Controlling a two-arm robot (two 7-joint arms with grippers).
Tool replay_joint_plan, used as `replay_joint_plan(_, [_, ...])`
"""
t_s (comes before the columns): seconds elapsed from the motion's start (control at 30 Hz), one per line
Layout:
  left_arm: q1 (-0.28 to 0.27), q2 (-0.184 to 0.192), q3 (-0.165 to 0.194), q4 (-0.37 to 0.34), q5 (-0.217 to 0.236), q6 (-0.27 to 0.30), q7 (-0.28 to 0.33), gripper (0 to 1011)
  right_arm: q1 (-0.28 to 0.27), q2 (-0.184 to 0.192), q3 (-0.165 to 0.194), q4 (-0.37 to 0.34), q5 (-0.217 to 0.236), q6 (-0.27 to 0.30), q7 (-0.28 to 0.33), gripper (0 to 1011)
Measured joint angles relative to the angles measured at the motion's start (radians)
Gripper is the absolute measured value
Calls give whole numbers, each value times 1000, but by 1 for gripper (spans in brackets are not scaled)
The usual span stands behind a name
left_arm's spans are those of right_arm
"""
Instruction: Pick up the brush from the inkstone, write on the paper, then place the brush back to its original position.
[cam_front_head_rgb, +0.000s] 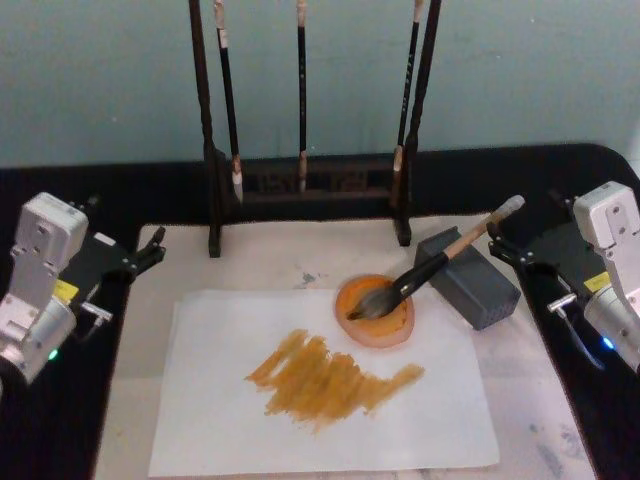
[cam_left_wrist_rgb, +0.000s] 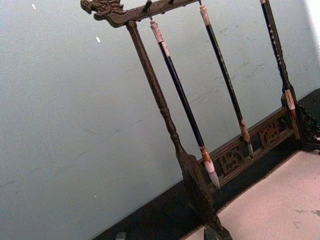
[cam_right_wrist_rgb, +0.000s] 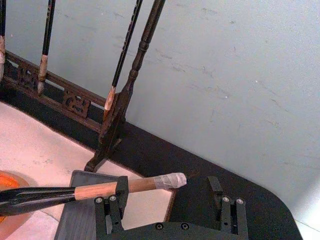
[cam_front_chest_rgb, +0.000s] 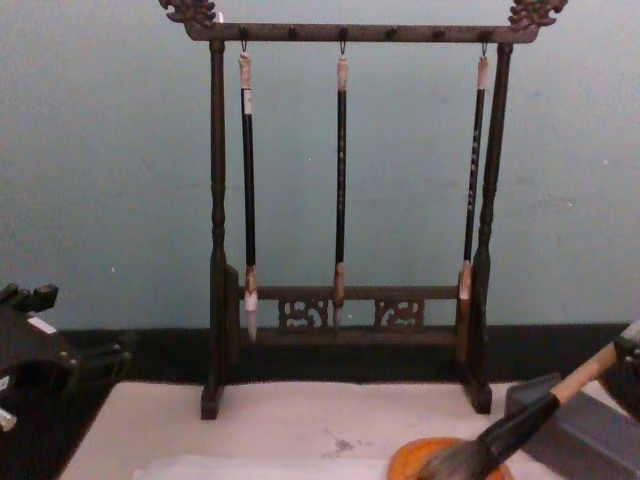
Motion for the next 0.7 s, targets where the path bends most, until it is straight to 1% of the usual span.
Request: replay_joint_plan(0.7, [0,0,0,0,0,0,0,1010,0,0,0,0,0,0,0,1000])
